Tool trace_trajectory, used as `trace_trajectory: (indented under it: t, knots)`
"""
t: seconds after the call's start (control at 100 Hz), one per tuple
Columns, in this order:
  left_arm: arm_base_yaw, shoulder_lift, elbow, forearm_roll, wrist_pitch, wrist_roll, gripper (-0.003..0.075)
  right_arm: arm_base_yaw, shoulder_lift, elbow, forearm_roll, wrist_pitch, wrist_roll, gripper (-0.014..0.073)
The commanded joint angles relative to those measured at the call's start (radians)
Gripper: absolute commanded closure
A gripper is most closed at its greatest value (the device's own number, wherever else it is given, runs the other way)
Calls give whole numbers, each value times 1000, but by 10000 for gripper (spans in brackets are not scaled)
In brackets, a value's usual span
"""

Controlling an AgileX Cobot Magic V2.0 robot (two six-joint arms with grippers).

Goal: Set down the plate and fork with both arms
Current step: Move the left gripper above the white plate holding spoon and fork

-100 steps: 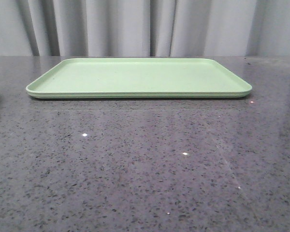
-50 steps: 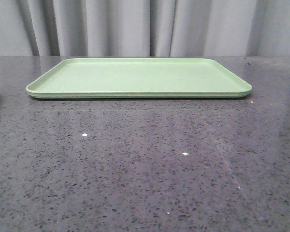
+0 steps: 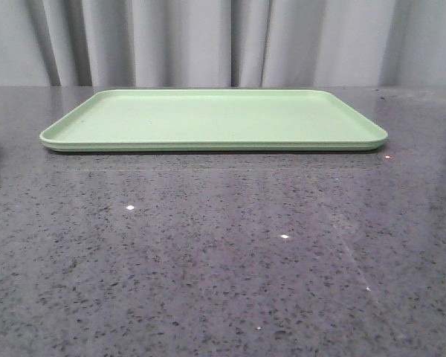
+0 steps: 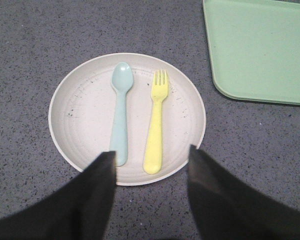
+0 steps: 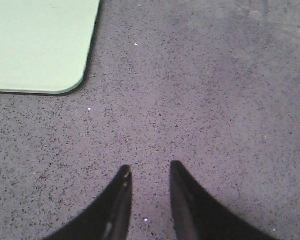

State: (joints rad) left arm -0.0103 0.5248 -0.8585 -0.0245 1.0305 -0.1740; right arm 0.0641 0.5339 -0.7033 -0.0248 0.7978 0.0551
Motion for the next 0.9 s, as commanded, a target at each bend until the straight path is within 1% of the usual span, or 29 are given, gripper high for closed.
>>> trace_trajectory:
  t: [0.0, 0.05, 0.09, 0.25, 0.43, 0.58, 0.76, 0.89]
  knots:
    - [-7, 13, -35, 18, -61, -12, 169, -7, 11, -34, -5, -61, -12, 185]
    - [-7, 13, -35, 33, -61, -12, 153, -7, 11, -34, -5, -61, -12, 141]
    - [-7, 13, -35, 41, -61, -12, 155, -7, 11, -34, -5, -61, -12, 129]
    - [-7, 13, -35, 51, -81, -12, 155, -7, 11, -34, -5, -60, -12, 128]
    - [-7, 13, -35, 25, -83, -12, 155, -7, 11, -34, -5, -57, -12, 128]
    - [-7, 21, -35, 64, -86, -12, 155, -7, 11, -34, -5, -57, -12, 128]
    - [-7, 98, -47, 120, -101, -12, 155, -7, 11, -34, -5, -57, -12, 128]
    - [-7, 192, -92, 144, -154, -12, 155, -7, 11, -34, -5, -56, -12, 128]
